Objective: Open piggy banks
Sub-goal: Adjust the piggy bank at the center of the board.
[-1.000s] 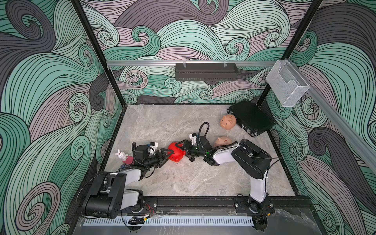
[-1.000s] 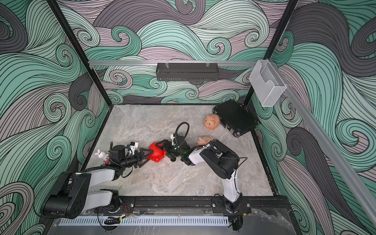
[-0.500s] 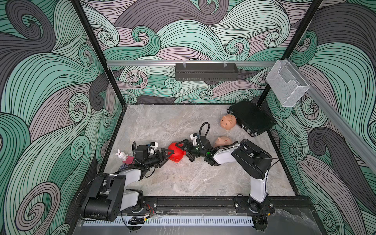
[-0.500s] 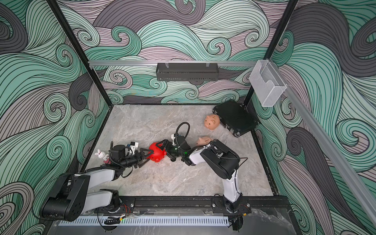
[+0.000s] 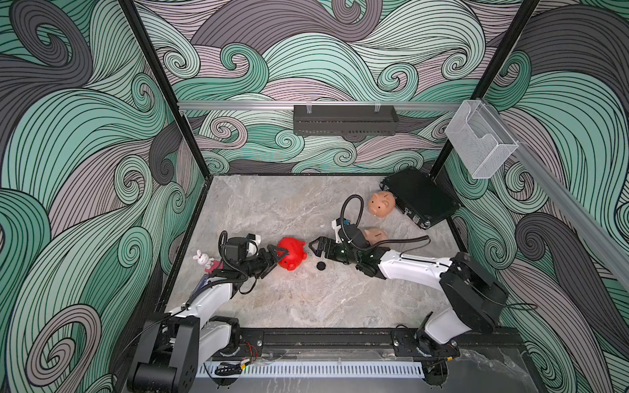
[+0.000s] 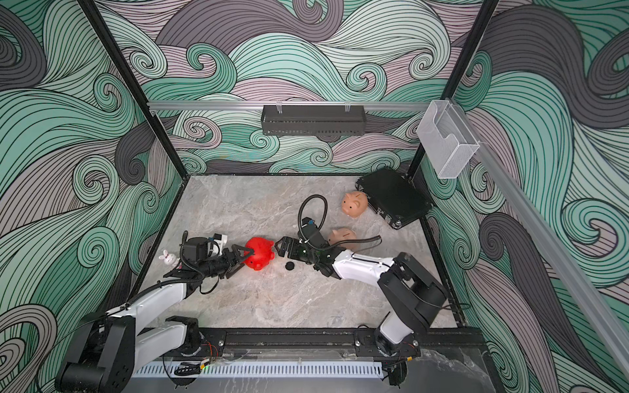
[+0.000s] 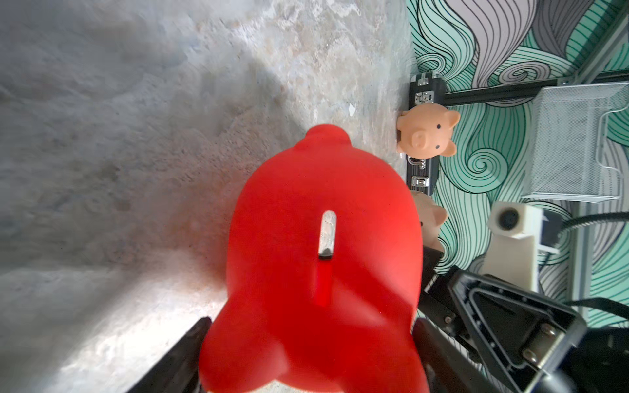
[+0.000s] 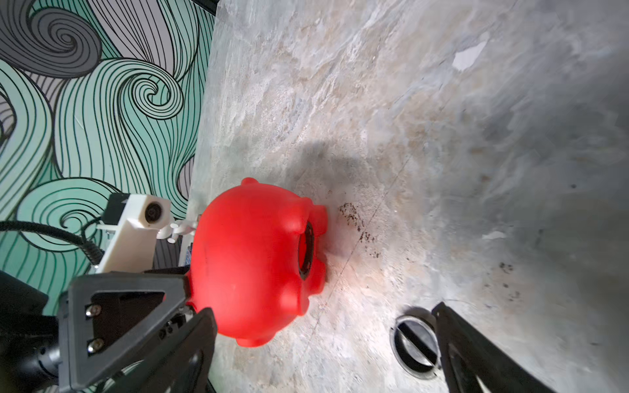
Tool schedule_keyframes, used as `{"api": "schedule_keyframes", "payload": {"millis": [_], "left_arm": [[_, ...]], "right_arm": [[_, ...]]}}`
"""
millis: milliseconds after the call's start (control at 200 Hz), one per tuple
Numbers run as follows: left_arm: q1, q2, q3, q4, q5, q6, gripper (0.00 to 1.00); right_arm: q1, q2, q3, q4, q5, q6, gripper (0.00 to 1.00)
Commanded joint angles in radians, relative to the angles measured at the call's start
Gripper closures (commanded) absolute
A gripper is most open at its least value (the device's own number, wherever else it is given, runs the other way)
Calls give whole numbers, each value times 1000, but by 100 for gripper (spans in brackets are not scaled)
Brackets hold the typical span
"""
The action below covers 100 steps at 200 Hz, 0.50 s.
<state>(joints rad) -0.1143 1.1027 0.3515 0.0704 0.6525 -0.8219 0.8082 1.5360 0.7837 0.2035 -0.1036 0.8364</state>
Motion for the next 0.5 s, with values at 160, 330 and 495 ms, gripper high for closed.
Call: {"api": "schedule_keyframes", "payload": {"millis": [160, 330, 495], "left_arm": [[-51, 47, 170, -313, -115, 141, 39], [-118, 80, 311, -500, -251, 212, 39], [-222, 145, 463, -681, -452, 272, 40]], "right_arm": [[-4, -149, 9, -240, 132, -223, 1], [-4, -227, -9, -307, 177, -264, 1], [-4, -295, -36, -332, 204, -270, 1]]}}
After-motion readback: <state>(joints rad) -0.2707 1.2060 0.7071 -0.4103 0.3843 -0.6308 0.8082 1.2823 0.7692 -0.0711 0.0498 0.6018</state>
